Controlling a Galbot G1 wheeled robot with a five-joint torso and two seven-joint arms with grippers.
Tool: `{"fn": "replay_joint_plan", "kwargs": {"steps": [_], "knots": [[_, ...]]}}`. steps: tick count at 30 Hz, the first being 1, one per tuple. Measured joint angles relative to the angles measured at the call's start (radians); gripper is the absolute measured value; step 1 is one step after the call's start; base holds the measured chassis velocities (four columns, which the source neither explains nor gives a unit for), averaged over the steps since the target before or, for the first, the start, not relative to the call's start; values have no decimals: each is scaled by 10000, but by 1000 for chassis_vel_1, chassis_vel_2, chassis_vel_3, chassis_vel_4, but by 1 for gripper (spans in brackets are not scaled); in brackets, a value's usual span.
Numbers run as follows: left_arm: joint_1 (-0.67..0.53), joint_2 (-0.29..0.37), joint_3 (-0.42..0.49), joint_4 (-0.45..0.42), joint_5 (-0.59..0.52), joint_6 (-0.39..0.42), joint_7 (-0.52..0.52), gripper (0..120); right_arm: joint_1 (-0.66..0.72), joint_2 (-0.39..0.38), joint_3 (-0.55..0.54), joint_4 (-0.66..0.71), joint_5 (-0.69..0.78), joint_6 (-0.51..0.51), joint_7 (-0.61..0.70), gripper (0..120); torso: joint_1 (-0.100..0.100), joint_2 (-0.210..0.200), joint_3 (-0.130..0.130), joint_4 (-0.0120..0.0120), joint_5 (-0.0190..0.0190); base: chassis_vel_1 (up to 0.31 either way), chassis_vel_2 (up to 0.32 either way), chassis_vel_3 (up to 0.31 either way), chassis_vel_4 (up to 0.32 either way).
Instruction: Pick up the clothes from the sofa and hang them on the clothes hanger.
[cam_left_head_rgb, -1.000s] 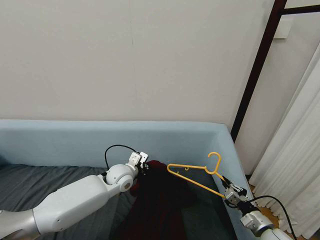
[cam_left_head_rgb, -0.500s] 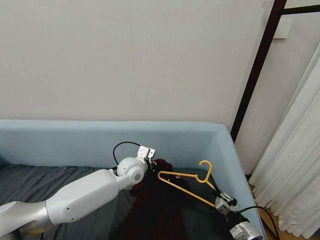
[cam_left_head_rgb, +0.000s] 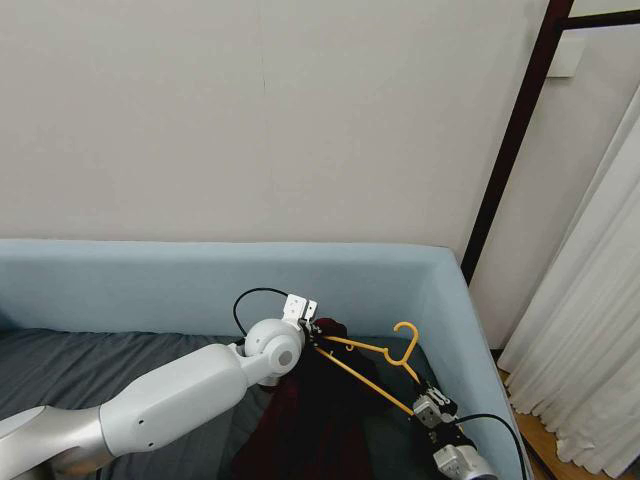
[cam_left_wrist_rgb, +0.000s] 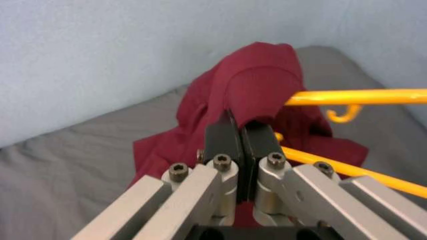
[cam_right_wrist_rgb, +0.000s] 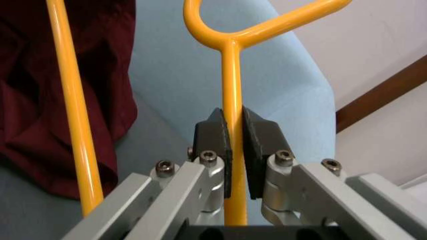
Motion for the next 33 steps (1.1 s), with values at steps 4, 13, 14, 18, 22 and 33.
{"fn": "replay_joint_plan", "kwargs": {"steps": [4,13,14,18,22,33], "knots": [[3,-22,-3,-42,-32,2,-84,0,1,131,-74,-2,39,-122,86,5,0,0,0,-2,0,0,0,0,0],[105,-109,-59,-162,-181,0,-390,0,7,391,-168,-13,67,-385,251,5,0,0,0,-1,-1,0,0,0,0],[105,-109,-59,-162,-181,0,-390,0,7,391,-168,-13,67,-385,251,5,0,0,0,-1,-1,0,0,0,0],[198,-198,-88,-245,-271,-23,-645,0,104,515,-277,-10,52,-674,442,5,0,0,0,-2,-1,0,0,0,0],[336,-359,-115,-423,-419,-115,-1012,0,425,709,-496,-170,34,-1090,734,5,0,0,0,-1,0,0,0,0,0],[40,-750,142,-460,-342,-190,-960,0,1355,534,-1151,-893,-1261,-450,871,5,0,0,0,-2,1,0,0,0,0]]}}
